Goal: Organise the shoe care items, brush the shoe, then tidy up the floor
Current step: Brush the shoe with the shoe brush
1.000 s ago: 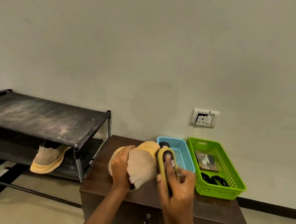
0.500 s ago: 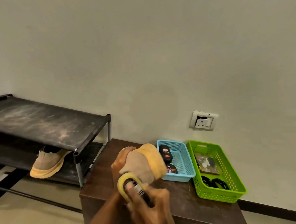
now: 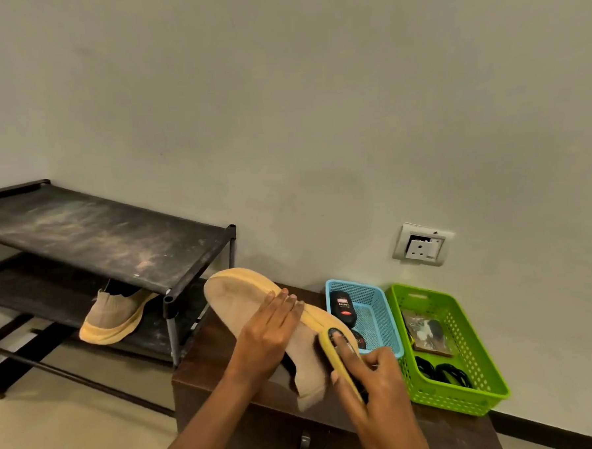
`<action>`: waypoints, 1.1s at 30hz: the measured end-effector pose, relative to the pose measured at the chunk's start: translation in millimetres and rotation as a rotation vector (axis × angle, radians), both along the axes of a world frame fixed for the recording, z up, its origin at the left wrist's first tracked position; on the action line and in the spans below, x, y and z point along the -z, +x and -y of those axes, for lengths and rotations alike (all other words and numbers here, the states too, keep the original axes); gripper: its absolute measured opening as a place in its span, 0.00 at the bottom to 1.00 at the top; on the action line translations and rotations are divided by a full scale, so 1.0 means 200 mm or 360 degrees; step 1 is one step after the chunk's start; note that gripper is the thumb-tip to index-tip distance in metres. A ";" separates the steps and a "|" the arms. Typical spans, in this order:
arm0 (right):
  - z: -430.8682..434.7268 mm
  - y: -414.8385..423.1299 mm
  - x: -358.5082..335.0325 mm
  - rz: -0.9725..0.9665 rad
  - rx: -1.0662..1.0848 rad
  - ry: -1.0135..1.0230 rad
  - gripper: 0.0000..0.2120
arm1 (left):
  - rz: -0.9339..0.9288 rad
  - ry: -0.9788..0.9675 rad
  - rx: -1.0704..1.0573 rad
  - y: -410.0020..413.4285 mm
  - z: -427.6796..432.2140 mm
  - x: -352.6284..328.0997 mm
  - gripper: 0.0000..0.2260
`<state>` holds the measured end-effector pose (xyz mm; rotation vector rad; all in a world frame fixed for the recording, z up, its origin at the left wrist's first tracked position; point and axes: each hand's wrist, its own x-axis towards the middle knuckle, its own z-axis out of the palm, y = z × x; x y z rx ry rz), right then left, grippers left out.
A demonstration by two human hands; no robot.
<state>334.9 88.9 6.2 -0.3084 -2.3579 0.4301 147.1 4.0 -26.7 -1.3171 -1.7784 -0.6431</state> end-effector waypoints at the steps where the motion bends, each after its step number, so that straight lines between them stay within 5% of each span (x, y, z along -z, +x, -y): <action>1: 0.00 0.00 -0.01 -0.0037 0.0048 -0.0066 0.26 | -0.0029 0.0013 0.0017 0.00 -0.01 0.01 0.15; 6: 0.10 -0.05 -0.07 0.0153 -0.0030 0.0091 0.25 | -0.0055 -0.0014 0.0130 0.01 -0.04 0.03 0.13; 10: -0.06 -0.03 -0.05 0.0006 0.0313 -0.0114 0.26 | -0.0071 -0.0047 0.0091 0.02 -0.04 0.02 0.14; 14: 0.07 -0.03 -0.05 0.0103 -0.0037 0.0006 0.27 | -0.0058 -0.0052 0.0119 0.02 -0.02 0.03 0.14; 17: 0.03 -0.05 -0.05 0.0140 0.0066 0.0000 0.29 | -0.0086 -0.0081 0.0103 0.01 -0.02 0.03 0.12; 20: -0.07 -0.01 -0.02 -0.0011 0.0200 -0.0171 0.28 | -0.0065 -0.0115 0.0099 0.02 -0.05 0.04 0.14; 24: 0.09 -0.04 0.03 -0.0007 -0.0164 -0.0056 0.28 | 0.0032 -0.0076 0.0095 0.02 -0.03 0.04 0.13; 30: 0.05 -0.02 0.04 -0.0397 0.0219 -0.0286 0.28 | 0.0292 -0.0013 0.0008 0.05 -0.04 0.00 0.22; 33: 0.18 -0.03 0.05 -0.0402 0.0014 -0.0045 0.25 | 0.0395 0.0134 0.0044 0.05 -0.03 -0.02 0.12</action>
